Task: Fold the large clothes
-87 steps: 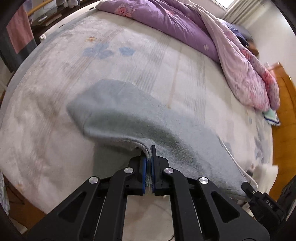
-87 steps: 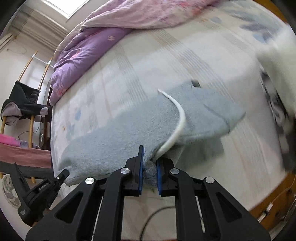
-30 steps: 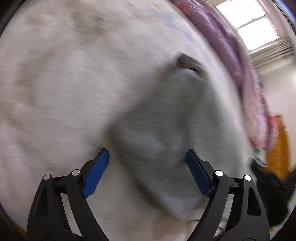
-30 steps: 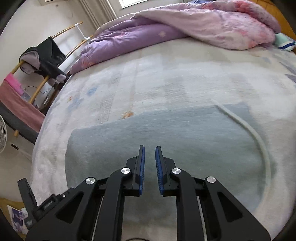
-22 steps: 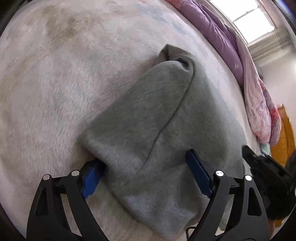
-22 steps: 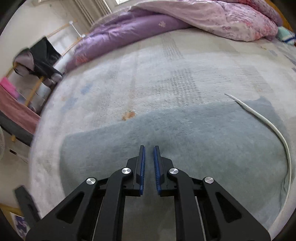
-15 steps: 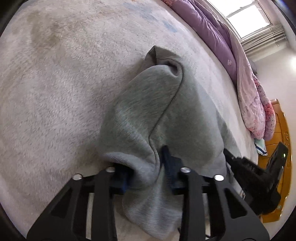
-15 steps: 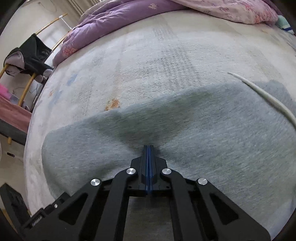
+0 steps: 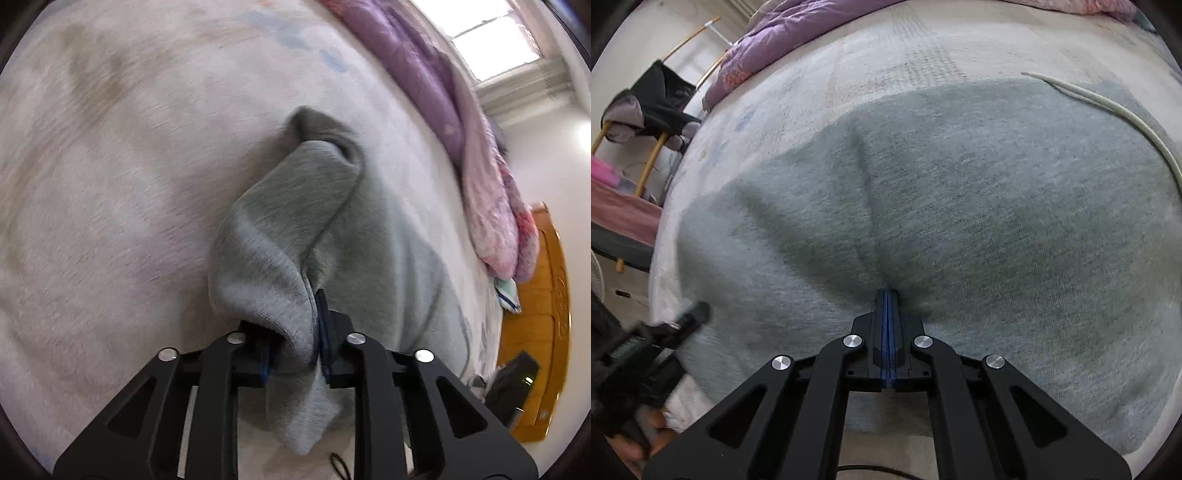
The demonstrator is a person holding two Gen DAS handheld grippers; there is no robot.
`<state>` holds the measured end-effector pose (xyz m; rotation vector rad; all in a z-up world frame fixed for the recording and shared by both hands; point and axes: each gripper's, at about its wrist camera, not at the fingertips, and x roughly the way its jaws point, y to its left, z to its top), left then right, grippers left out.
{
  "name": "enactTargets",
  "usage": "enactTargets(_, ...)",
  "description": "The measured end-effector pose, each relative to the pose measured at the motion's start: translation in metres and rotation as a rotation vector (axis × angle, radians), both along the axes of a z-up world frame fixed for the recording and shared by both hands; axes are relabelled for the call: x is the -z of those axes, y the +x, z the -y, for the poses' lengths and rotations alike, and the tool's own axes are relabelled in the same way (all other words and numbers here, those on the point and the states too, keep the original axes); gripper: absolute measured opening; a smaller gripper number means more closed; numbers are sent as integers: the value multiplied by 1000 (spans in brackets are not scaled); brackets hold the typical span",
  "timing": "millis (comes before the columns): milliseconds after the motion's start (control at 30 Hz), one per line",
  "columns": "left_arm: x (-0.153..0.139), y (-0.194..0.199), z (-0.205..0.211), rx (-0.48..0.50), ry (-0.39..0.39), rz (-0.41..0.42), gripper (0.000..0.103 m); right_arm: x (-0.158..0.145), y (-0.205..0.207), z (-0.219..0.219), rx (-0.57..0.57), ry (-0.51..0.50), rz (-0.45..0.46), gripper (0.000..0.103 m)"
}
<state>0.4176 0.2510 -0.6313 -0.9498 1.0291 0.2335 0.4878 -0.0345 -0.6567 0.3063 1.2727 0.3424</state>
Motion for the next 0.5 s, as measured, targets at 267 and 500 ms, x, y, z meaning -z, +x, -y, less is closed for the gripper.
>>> enactTargets(267,28,-32,1,-87,-18,-30,52,-10,-21,5,28,73,-34,3)
enactTargets(500,14,-4,15,50,48,-31,15,-19,-35,-3,6,71,0,12)
